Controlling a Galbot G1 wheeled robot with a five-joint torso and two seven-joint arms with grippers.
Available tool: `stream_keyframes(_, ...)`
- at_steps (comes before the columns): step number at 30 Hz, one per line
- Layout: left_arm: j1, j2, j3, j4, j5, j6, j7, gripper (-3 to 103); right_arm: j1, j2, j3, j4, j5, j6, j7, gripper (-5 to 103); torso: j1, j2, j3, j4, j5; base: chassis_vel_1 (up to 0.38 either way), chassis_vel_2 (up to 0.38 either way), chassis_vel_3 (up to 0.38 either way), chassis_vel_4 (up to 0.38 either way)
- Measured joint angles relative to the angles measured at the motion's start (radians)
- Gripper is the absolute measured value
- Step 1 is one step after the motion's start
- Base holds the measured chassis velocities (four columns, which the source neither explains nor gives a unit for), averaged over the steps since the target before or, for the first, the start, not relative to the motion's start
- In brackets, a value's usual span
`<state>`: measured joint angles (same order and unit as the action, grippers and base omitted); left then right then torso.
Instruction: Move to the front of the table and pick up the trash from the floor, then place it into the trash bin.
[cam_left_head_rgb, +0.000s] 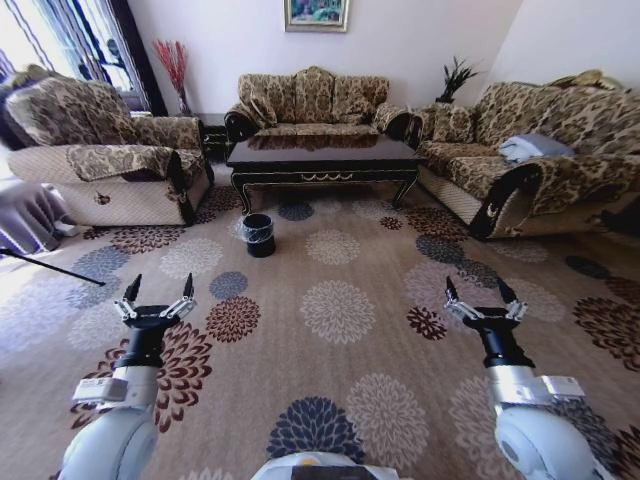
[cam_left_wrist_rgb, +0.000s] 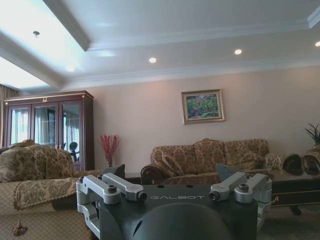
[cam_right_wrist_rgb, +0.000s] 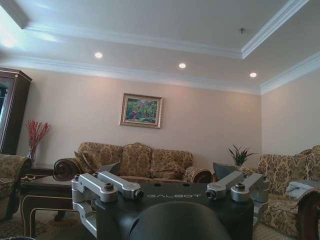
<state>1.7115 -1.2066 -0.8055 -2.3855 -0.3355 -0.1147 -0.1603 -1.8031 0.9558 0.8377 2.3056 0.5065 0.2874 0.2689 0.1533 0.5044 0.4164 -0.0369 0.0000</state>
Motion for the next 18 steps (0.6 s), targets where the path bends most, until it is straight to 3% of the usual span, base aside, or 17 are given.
stream_keyframes(11, 0.003, -0.020, 0.004, -0.006, 0.003, -0.004, 0.002, 100, 0.013, -0.006, 0.033, -0.006, 0.001, 0.024, -0.021, 100, 0.015, 0.041, 0.026, 0.0001, 0.0000, 0.000, 0.000, 0.000, 0.000)
stream_keyframes(18, -0.002, -0.011, -0.002, -0.008, 0.000, -0.005, 0.003, 100, 0.001, -0.010, 0.054, -0.014, -0.010, 0.053, -0.093, 100, 0.028, 0.074, 0.046, 0.0000, 0.0000, 0.000, 0.000, 0.000, 0.000)
